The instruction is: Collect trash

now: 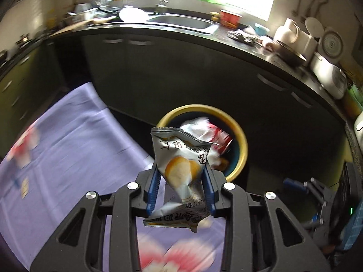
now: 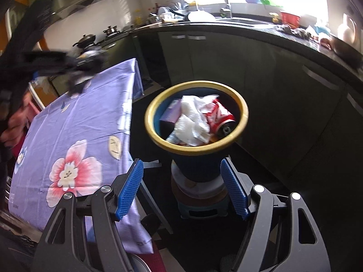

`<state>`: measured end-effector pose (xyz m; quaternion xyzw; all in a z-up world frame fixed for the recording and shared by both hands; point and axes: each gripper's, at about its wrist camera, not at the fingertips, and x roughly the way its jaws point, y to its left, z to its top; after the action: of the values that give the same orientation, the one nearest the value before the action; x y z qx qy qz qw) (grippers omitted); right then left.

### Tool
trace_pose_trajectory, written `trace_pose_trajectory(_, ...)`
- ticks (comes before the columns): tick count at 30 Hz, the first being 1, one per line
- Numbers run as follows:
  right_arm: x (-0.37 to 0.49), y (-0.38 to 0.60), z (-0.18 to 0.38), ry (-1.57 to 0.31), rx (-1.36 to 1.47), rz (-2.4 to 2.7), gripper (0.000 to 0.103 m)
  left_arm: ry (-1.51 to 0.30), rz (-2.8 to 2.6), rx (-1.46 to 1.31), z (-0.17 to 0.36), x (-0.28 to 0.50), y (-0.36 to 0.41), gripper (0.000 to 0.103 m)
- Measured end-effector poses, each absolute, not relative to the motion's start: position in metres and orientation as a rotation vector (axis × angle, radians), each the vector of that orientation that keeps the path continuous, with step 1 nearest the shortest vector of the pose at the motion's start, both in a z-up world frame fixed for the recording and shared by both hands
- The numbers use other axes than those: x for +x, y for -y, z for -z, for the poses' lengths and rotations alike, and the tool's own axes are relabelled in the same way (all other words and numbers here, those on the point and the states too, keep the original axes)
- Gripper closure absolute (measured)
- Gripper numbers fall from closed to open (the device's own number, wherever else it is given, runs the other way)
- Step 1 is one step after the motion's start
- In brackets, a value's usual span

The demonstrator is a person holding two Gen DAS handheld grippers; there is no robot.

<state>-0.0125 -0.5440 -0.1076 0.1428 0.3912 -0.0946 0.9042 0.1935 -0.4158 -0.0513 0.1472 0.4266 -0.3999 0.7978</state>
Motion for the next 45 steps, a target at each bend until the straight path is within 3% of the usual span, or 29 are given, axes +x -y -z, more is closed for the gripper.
trace_pose_trajectory(13, -0.009, 0.579, 0.127, -0.826, 0.353, 0.209, 0.033, -0.972, 0.883, 0.364, 0.12, 0.227, 0.552, 0.068)
trace_pose_trajectory(18, -0.008, 0.583, 0.131, -0.832, 0.365, 0.211, 0.033, -0.989, 0.849, 0.369, 0.147, 0.239, 0.57, 0.04)
trace_pose_trajectory(23, -0.008, 0.581, 0.128, -0.83, 0.365, 0.214, 0.033, -1.015, 0.82, 0.373, 0.166, 0.248, 0.568, 0.038)
trace_pose_trajectory(30, -0.007, 0.56, 0.106, -0.778, 0.33, 0.181, 0.028, -0.918, 0.825, 0.291, 0.115, 0.232, 0.492, 0.037)
trace_pose_trajectory(36, 0.003, 0.516, 0.08, -0.71, 0.243, 0.122, 0.019, -0.728, 0.7, 0.227, 0.052, 0.193, 0.357, 0.011)
trace_pose_trajectory(38, 0.008, 0.501, 0.071, -0.688, 0.208, 0.12, 0.013, -0.658, 0.635, 0.206, 0.036, 0.173, 0.302, 0.01)
trace_pose_trajectory(45, 0.006, 0.456, 0.044, -0.611, 0.157, 0.093, 0.007, -0.519, 0.41, 0.134, 0.0, 0.114, 0.16, 0.007)
